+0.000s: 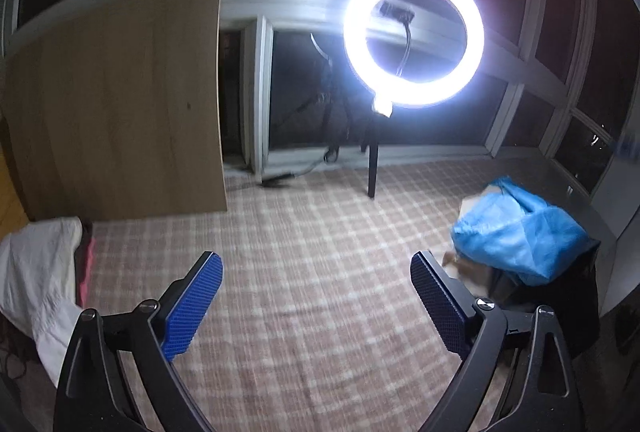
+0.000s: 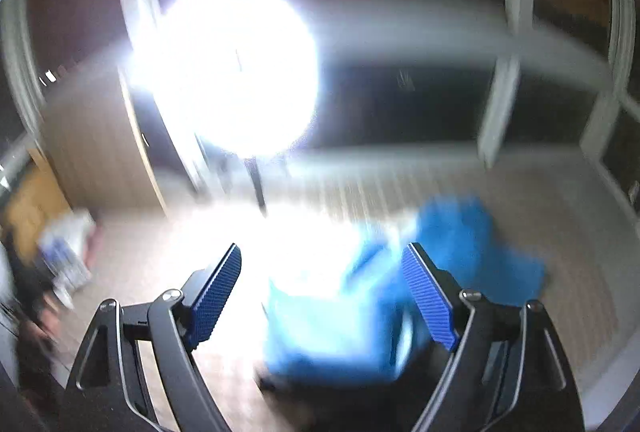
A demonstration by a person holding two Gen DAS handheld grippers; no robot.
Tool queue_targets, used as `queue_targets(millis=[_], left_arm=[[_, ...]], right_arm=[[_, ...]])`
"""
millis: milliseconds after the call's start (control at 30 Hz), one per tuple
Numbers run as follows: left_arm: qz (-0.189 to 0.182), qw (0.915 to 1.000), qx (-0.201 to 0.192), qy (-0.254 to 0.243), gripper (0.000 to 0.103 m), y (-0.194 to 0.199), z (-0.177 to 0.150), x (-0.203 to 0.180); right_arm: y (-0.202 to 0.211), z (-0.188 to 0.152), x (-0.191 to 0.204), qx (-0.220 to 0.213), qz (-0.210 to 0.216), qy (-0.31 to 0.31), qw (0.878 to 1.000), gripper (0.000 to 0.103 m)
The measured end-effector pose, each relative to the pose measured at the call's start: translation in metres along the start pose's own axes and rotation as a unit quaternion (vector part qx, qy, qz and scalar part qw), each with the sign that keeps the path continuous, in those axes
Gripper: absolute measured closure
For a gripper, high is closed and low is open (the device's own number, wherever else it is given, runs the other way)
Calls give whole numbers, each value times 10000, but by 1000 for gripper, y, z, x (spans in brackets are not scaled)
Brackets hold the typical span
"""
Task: Fold clothes
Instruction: 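Grasp the blue shirt with the right gripper and lift it off the pile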
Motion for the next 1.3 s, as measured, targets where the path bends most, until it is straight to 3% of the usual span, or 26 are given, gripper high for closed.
queue_targets(millis=[67,167,333,367,400,433,467,567,633,700,767,800,833,867,933,1000,1200,1300], left_arm=[[-41,9998,172,59,8,-9,-11,-1],[-136,9988,470,48,8,-28,-30,-11],[-303,9957,825,-283,8,-52,-48,-41],[-329,9949,886,-350,8,-57,-51,-47],[-348,9943,913,-417,8,-59,-51,-51],[-365,9938,935,-483,8,-60,-51,-55],[-351,9934,943,-555,8,-61,-51,-56],[-278,9924,992,-679,8,-65,-51,-54],[-265,9917,1089,-629,8,-71,-53,-48],[-297,9910,1195,-525,8,-79,-55,-45],[-323,9906,1226,-512,8,-83,-54,-47],[-335,9904,1239,-509,8,-84,-54,-48],[-347,9902,1251,-506,8,-86,-54,-49],[-371,9902,1249,-508,8,-86,-54,-51],[-418,9901,1240,-511,8,-85,-54,-54],[-405,9901,1234,-531,8,-83,-55,-54],[-195,9909,1270,-388,8,-78,-61,-31],[-95,9912,1290,-297,8,-77,-63,-17]], right_arm=[[-41,-57,8,586,-116,201,9980,21],[-69,-90,3,896,-366,168,9952,21],[-102,-100,1,958,-607,366,9929,23],[-110,-99,-2,923,-648,407,9928,33],[-117,-98,-5,888,-689,449,9926,92],[-125,-97,-7,853,-731,490,9925,100],[-124,-98,-21,951,-492,22,9942,100],[-105,-105,-76,905,-643,-689,9914,101],[-90,-115,-111,969,-1197,-807,9848,100],[-66,-101,-125,739,-1775,-804,9780,98],[-40,-86,-138,499,-2347,-796,9675,81],[-31,-71,-124,278,-2158,-798,9728,70],[-22,-57,-109,50,-1943,-800,9777,65],[-29,-45,-83,5,-1573,-672,9853,64],[-41,-23,-28,-69,-811,-402,9959,47],[-51,-3,26,-142,-43,-128,9998,42],[-123,-50,-4,778,-133,-179,9967,42],[-158,-74,-20,1241,-187,-207,9919,49]])
Point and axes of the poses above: each gripper's, at about its wrist camera, not at the fingertips, and y roughly against the way its jaws point, x to its left, z to its top, the point moved 10 cm from there along -y, roughly the way its jaws point, and after that the axes turned 13 degrees about -z, right-handed, at the moved point
